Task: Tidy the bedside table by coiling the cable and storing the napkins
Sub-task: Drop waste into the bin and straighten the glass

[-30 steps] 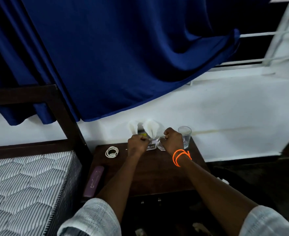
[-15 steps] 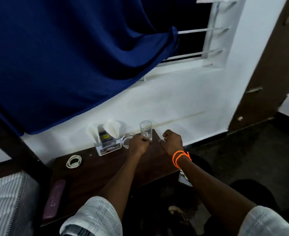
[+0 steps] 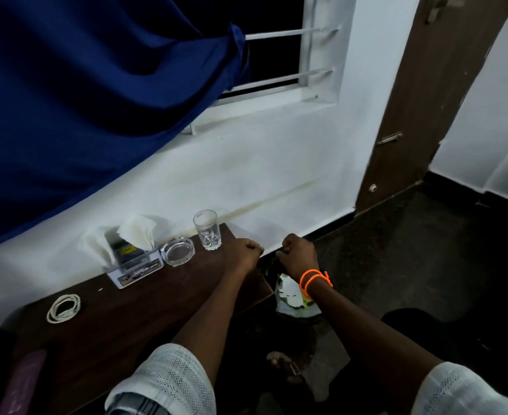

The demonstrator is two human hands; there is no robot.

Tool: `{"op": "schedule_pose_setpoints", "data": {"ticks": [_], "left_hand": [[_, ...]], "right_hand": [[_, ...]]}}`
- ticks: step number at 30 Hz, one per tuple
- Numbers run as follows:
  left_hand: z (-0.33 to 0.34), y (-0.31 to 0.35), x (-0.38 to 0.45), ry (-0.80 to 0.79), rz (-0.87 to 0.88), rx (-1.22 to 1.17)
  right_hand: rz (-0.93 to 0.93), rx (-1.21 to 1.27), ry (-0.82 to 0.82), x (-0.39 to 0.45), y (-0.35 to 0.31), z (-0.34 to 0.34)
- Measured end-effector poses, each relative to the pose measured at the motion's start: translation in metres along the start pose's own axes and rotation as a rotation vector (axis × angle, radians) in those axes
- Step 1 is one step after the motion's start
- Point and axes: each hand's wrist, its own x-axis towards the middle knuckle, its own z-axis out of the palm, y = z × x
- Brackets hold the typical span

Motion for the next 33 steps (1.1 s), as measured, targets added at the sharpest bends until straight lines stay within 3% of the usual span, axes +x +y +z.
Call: {"op": "schedule_pose_setpoints", "data": {"ticks": [14, 20, 26, 33], "left_hand": [[-0.071, -0.048, 0.047, 0.157, -0.045, 0.169], [-0.098, -0.066, 0.08, 0.242, -0.152, 0.169], [-0.101, -0.08, 0.118, 0.17, -0.06, 0.093], [-0.101, -0.09, 0.119, 0.176, -0.034, -0.01]], "right_hand": [[-0.138, 0.042, -0.106, 0.05, -0.069, 0.08], [-0.167, 0.067, -0.136, 0.08, -0.092, 0.115], [-0.176, 0.037, -0.288, 0.113, -0.096, 0.139], [-0.245, 0.145, -0.264, 0.11, -0.092, 0.149]]}}
